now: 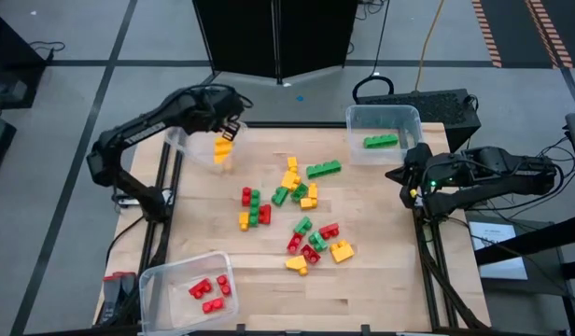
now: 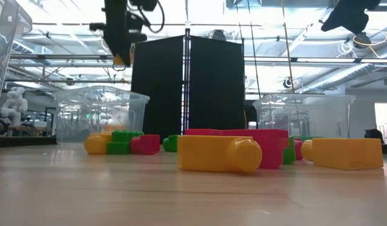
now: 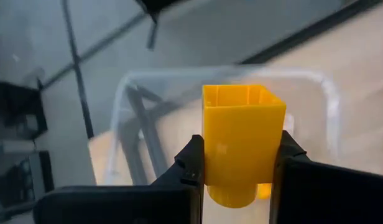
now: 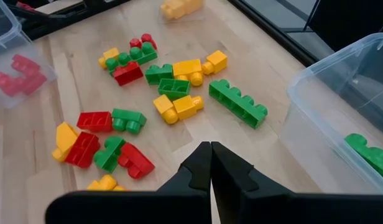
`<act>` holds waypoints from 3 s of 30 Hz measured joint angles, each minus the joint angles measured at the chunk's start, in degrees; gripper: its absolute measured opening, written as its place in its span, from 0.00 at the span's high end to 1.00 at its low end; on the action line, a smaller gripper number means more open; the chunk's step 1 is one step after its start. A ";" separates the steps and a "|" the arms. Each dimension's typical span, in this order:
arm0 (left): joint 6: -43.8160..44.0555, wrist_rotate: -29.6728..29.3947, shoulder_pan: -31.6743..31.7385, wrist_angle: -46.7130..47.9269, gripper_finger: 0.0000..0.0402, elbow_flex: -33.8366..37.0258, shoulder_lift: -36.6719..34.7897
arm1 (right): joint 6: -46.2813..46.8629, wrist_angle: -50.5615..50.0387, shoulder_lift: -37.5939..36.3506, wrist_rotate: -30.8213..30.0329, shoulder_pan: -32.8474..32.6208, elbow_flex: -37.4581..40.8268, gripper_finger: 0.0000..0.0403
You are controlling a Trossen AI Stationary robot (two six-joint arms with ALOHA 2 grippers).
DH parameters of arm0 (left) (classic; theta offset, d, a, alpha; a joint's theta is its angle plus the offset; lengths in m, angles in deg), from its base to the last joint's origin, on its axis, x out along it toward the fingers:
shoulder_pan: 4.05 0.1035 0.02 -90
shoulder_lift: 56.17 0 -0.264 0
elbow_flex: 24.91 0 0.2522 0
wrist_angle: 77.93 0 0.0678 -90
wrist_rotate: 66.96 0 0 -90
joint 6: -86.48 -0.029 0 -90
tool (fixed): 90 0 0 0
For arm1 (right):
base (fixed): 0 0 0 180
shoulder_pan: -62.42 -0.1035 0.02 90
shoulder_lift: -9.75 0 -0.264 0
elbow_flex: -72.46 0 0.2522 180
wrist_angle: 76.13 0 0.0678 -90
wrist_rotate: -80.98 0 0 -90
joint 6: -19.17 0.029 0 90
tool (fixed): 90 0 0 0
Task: Sort blocks
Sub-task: Put the yellow game piece into the top left transparent bin, then put the red game piece into the bottom transparent bin
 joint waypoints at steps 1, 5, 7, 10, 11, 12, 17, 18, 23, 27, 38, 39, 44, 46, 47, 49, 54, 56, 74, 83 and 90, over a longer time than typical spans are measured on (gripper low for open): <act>-0.98 1.75 0.94 0.02 0.92 0.47 0.15 | 0.14 -0.01 0.00 -0.02 0.00 0.00 0.98; -2.97 6.71 2.80 -0.55 0.91 2.14 0.61 | 0.14 0.00 0.02 -0.02 0.00 0.00 0.98; -6.07 7.84 2.82 -0.63 0.84 2.87 0.63 | 0.16 0.01 0.02 -0.02 0.00 0.00 0.98; -9.87 8.23 2.85 -0.84 0.68 3.32 0.63 | 0.16 0.00 0.02 -0.01 0.00 0.00 0.98; -10.35 8.25 2.84 -0.85 0.62 3.35 0.63 | 0.16 0.01 0.02 -0.02 0.00 0.00 0.98; -10.81 8.28 2.82 -0.86 0.56 3.34 0.61 | 0.14 0.01 0.02 -0.01 0.00 0.00 0.98; -11.25 9.57 2.71 -0.19 0.37 3.35 0.61 | 0.08 0.01 0.02 -0.02 0.00 0.00 0.98; -11.21 10.71 2.71 -0.21 0.35 3.33 0.61 | 0.08 0.01 0.02 -0.02 0.00 0.00 0.98; -11.24 23.92 0.90 -3.81 0.33 3.35 0.61 | 0.12 0.01 0.02 -0.02 0.00 0.02 0.98; -13.09 30.50 -5.67 -9.83 0.36 3.35 0.55 | 0.14 0.01 0.02 -0.02 0.00 0.00 0.98; -16.29 24.04 -26.51 -9.73 0.39 3.35 2.43 | 0.03 -0.08 0.00 0.13 0.00 0.00 0.98; -16.35 23.04 -27.55 -9.17 0.39 3.35 3.06 | 0.01 -0.17 0.02 0.14 0.00 0.00 0.98; -13.85 20.07 -28.64 -5.48 0.39 3.91 8.14 | -0.01 -0.40 0.02 0.25 -0.02 0.01 0.98; -12.90 20.05 -28.22 -5.74 0.39 5.25 10.00 | -0.03 -0.55 0.02 0.26 0.00 0.00 0.98; -12.70 20.44 -27.85 -6.77 0.39 6.07 10.63 | -0.02 -0.74 0.02 0.28 -0.01 0.00 0.98; -12.31 22.25 -27.07 -9.07 0.39 8.11 11.32 | 0.02 -0.87 0.00 0.33 0.00 0.02 0.98; -8.61 23.06 -24.88 -10.60 0.39 13.29 11.54 | 0.96 -1.87 -0.01 0.50 -0.02 0.00 0.98; -7.37 23.18 -24.02 -10.91 0.39 14.62 11.54 | 0.98 -2.02 0.00 0.50 -0.02 0.01 0.98; -0.86 22.36 -21.61 -17.14 0.39 22.12 11.50 | 1.03 -2.35 0.00 0.50 -0.02 0.00 0.98; 0.71 20.64 -20.87 -21.17 0.39 22.12 11.52 | 1.04 -2.37 0.00 0.48 -0.02 0.00 0.98; 2.20 20.36 -20.94 -19.09 0.39 21.92 14.68 | 1.04 -2.41 0.00 0.48 -0.02 0.00 0.98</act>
